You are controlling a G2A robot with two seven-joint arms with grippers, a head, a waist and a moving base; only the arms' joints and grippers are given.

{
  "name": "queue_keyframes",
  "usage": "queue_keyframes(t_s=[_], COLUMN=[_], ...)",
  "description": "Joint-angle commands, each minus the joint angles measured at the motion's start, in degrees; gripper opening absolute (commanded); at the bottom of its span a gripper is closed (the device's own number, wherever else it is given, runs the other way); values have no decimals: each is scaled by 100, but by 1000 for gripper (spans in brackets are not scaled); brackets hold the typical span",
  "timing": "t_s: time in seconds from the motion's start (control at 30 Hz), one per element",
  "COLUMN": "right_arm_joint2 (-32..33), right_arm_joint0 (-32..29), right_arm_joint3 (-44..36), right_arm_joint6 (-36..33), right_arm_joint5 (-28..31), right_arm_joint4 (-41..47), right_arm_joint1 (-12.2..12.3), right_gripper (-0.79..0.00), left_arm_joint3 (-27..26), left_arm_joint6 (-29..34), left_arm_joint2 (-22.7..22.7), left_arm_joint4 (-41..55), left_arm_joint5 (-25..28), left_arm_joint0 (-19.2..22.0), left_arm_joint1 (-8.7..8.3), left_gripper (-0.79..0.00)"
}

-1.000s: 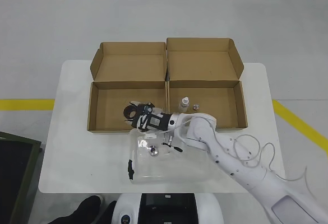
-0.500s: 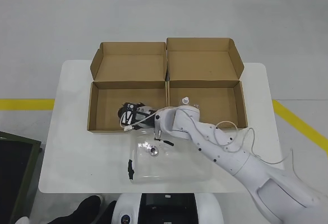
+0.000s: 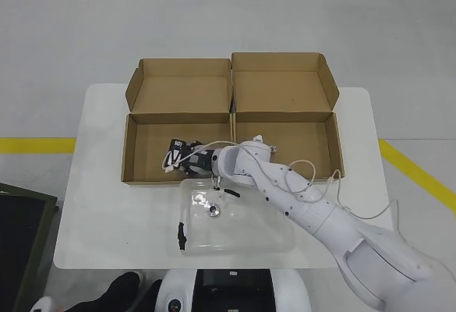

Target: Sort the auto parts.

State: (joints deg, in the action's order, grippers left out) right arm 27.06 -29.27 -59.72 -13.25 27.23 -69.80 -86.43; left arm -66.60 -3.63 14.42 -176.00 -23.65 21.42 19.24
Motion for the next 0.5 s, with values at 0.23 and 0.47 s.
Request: queue_keyframes(t_s=[0.23, 0.47], right_arm_joint2=[119, 276], right_arm_joint0=[-41, -127], right_arm_joint3=[166, 139], right_arm_joint6=[-111, -96], right_arm_joint5=[83, 130], right_arm_joint4=[-140, -136], right_arm_joint1=[-58, -76], right_gripper=[-394, -299], left_arm_joint3=[0, 0], left_arm_joint6=[0, 0], left_arm_joint2=[0, 0], left_arm_joint4=[0, 0], left_arm_joint5=[0, 0], left_arm_joint0=[0, 0], left_arm_joint1=[0, 0], left_gripper=[0, 0])
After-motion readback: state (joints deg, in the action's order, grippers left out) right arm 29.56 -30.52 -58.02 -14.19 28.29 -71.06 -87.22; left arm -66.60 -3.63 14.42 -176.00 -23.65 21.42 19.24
